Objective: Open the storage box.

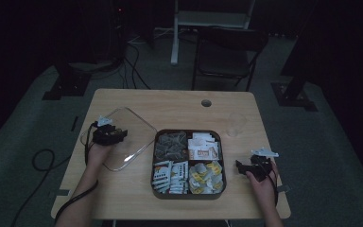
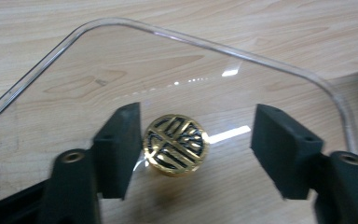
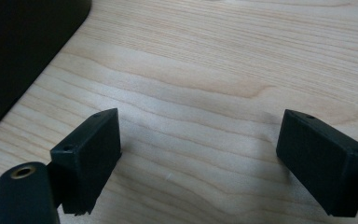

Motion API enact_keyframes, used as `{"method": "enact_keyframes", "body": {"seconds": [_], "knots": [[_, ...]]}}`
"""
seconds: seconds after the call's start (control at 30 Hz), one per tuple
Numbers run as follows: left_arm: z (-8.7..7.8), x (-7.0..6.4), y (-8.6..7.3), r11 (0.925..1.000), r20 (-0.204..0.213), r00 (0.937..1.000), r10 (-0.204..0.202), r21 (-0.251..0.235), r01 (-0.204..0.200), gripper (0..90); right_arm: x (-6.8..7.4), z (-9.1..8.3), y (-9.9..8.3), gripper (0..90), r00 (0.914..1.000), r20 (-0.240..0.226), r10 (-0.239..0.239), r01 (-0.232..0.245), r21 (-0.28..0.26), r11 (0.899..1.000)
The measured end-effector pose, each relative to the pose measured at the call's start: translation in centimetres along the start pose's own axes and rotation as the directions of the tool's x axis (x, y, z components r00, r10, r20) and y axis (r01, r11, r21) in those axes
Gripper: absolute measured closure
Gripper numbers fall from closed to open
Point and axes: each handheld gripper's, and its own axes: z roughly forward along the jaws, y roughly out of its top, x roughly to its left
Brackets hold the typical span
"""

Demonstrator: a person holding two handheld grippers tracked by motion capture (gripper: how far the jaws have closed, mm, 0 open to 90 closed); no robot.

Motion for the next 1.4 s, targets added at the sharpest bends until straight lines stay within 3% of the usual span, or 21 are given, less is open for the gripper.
{"method": "enact_keyframes", "body": {"seconds": [0.13, 0.23, 0.33, 0.43, 0.47, 0.73, 0.9, 1.07, 1.1, 1.13, 1.23, 1.37, 1.4], "knots": [[-0.6, -0.3, -0.1, 0.9997, 0.048, 0.9985, 0.024, 0.008, -0.025, 19.3, 0.0, 0.0, 0.0, 13.3, 1.0000, 0.000, 0.000, 0.000, 0.000, 1.000], [-1.0, -0.5, -0.3, 0.9990, 0.076, 0.9962, 0.042, 0.010, -0.043, 18.4, 0.0, 0.0, 0.0, 13.3, 1.0000, 0.000, 0.000, 0.000, 0.000, 1.000], [-1.3, -0.9, -0.5, 0.9971, 0.081, 0.9942, 0.071, 0.022, -0.073, 11.2, 0.0, 0.0, 0.0, 13.3, 1.0000, 0.000, 0.000, 0.000, 0.000, 1.000], [-1.7, -1.1, -0.8, 0.9976, 0.099, 0.9928, 0.067, 0.012, -0.069, 7.3, 0.0, 0.0, 0.0, 13.3, 1.0000, 0.000, 0.000, 0.000, 0.000, 1.000], [-1.7, -1.2, -0.9, 0.9975, 0.102, 0.9925, 0.067, 0.014, -0.069, 0.8, 0.0, 0.0, 0.0, 13.3, 1.0000, 0.000, 0.000, 0.000, 0.000, 1.000], [-2.5, -2.3, -1.9, 0.9931, 0.143, 0.9829, 0.116, 0.001, -0.117, 0.3, 0.0, 0.0, 0.0, 13.3, 1.0000, 0.000, 0.000, 0.000, 0.000, 1.000], [-3.0, -3.1, -2.6, 0.9897, 0.182, 0.9731, 0.142, -0.004, -0.143, 0.3, 0.0, 0.0, 0.0, 13.3, 1.0000, 0.000, 0.000, 0.000, 0.000, 1.000], [-3.5, -4.0, -3.3, 0.9839, 0.227, 0.9580, 0.176, -0.006, -0.179, 0.3, 0.0, 0.0, 0.0, 13.2, 1.0000, -0.001, 0.000, 0.000, 0.002, 1.000], [-3.5, -4.0, -3.3, 0.9839, 0.227, 0.9580, 0.176, -0.006, -0.179, 0.3, 0.0, 0.0, 0.0, 13.2, 1.0000, -0.006, -0.005, 0.005, 0.001, 1.000], [-3.6, -4.5, -3.6, 0.9802, 0.248, 0.9493, 0.193, -0.006, -0.198, 0.4, 0.0, 0.0, 0.0, 13.2, 0.9997, -0.016, -0.017, 0.017, 0.002, 1.000], [-3.8, -5.1, -4.0, 0.9748, 0.277, 0.9365, 0.215, 0.000, -0.223, 0.3, 0.0, 0.1, 0.1, 13.2, 0.9982, -0.043, -0.041, 0.041, 0.003, 0.999], [-4.1, -6.2, -4.3, 0.9651, 0.294, 0.9225, 0.250, 0.002, -0.262, 0.3, 0.0, 0.2, 0.2, 13.2, 0.9957, -0.067, -0.065, 0.065, 0.002, 0.998], [-4.1, -6.2, -4.3, 0.9651, 0.294, 0.9225, 0.250, 0.002, -0.262, 0.3, 0.0, 0.2, 0.2, 13.2, 0.9957, -0.067, -0.065, 0.065, 0.002, 0.998]]}}
